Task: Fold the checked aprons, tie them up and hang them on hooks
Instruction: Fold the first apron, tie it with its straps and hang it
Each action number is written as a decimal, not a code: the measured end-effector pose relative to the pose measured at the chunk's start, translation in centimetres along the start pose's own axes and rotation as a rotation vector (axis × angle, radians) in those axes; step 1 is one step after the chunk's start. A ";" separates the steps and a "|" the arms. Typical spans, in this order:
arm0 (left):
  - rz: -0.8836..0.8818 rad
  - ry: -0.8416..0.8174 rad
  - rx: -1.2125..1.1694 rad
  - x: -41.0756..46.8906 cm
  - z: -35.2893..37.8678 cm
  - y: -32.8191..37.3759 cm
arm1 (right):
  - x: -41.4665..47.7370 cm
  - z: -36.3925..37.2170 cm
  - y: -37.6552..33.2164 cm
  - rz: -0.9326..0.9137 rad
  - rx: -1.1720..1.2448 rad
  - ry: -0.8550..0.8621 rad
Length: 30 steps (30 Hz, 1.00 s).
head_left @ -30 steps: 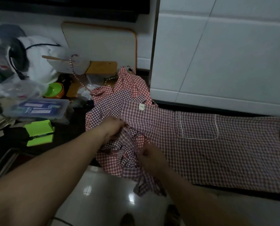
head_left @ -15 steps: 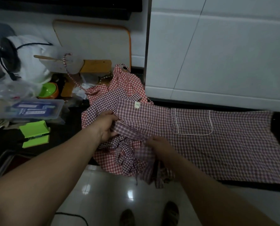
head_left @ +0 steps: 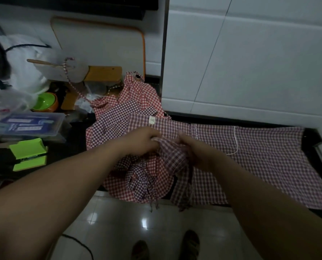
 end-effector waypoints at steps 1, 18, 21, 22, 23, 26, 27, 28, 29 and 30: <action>-0.020 0.054 -0.100 0.0 -0.8 -0.1 | -0.3 -0.3 0.6 -0.004 -0.005 -0.027; -0.386 0.168 0.447 5.7 -2.3 -2.2 | 0.4 -9.7 4.8 -0.049 -0.620 0.755; -0.497 0.385 0.312 3.8 -2.4 -3.4 | 1.0 -7.6 6.5 -0.006 -0.987 0.604; -0.570 0.415 0.273 3.2 -2.4 -3.9 | 1.0 -7.1 6.8 -0.005 -1.052 0.607; -0.643 0.423 0.215 2.8 -2.3 -4.5 | 1.0 -7.0 6.9 -0.033 -1.053 0.646; -0.715 0.440 -0.148 2.5 -1.7 -6.4 | 0.9 -6.7 6.5 -0.168 -0.978 0.658; -0.693 0.457 -0.272 2.5 -1.5 -6.8 | 1.2 -6.7 6.6 -0.172 -1.001 0.594; -0.665 0.474 -0.358 2.5 -1.2 -6.8 | 1.4 -6.5 6.7 -0.171 -1.038 0.537; -0.642 0.484 -0.408 2.4 -1.1 -6.7 | 1.5 -6.5 6.7 -0.177 -1.067 0.522; -0.627 0.496 -0.438 2.2 -0.9 -6.5 | 1.5 -6.8 6.8 -0.168 -1.081 0.536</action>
Point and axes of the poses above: each hand's wrist, its own x-axis towards the middle knuckle, its own z-axis out of the palm, y = z × x, the point moved 5 cm from there along x, towards the middle knuckle, and after that the axes turned 15 degrees about -y, right-handed, at the moved point
